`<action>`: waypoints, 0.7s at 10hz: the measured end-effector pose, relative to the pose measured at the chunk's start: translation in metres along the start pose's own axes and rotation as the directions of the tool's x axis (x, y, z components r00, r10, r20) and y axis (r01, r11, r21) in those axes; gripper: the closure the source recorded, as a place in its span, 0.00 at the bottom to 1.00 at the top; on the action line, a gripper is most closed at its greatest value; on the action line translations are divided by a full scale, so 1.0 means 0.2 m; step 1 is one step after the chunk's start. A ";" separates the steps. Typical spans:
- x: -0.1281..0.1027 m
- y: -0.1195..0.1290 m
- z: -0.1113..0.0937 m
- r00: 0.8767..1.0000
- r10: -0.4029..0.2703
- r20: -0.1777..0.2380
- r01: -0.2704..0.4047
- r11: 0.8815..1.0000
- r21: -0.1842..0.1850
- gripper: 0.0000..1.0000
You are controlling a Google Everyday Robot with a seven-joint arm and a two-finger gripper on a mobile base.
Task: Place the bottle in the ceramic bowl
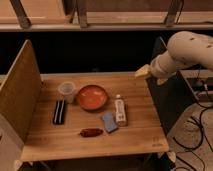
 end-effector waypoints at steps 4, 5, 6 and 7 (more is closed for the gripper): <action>0.05 0.03 0.06 0.996 -0.081 0.025 0.080 0.996 0.032 0.33; 0.10 0.06 0.13 0.992 -0.122 0.029 0.120 0.992 0.044 0.33; 0.15 0.10 0.20 0.988 -0.153 0.027 0.152 0.987 0.044 0.33; 0.18 0.13 0.24 0.985 -0.170 0.027 0.169 0.985 0.043 0.33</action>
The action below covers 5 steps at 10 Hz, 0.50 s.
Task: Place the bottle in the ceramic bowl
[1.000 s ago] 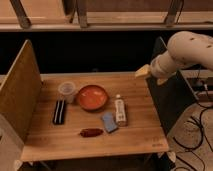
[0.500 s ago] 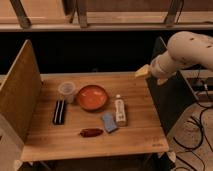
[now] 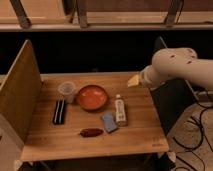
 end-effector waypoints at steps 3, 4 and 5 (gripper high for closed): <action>0.06 0.10 0.12 1.000 0.000 -0.017 0.000 1.000 -0.031 0.33; 0.07 0.10 0.11 1.000 0.001 -0.017 -0.002 1.000 -0.029 0.33; 0.07 0.09 0.11 1.000 0.004 -0.016 -0.004 1.000 -0.028 0.33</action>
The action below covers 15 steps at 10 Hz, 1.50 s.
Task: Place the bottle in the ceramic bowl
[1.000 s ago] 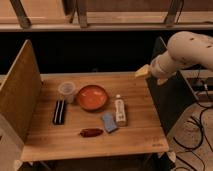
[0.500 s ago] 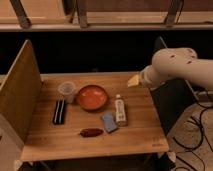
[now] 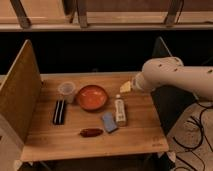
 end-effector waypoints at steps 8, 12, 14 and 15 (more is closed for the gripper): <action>0.21 0.26 0.37 0.981 -0.042 -0.188 0.032 0.998 -0.052 0.33; 0.24 0.20 0.65 0.946 0.103 -0.307 -0.118 0.993 -0.032 0.33; 0.21 0.18 0.69 0.941 0.129 -0.314 -0.145 0.989 -0.028 0.33; 0.21 0.18 0.69 0.941 0.129 -0.313 -0.145 0.989 -0.029 0.33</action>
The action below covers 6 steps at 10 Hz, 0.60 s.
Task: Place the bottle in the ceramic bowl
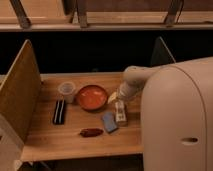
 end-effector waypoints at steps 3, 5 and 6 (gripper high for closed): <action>-0.01 0.00 0.00 1.000 -0.004 0.004 0.004 1.000 -0.001 0.33; -0.06 -0.02 0.07 1.000 -0.007 0.010 0.007 1.000 -0.006 0.33; -0.08 -0.03 0.11 1.000 -0.012 0.007 0.012 1.000 -0.001 0.33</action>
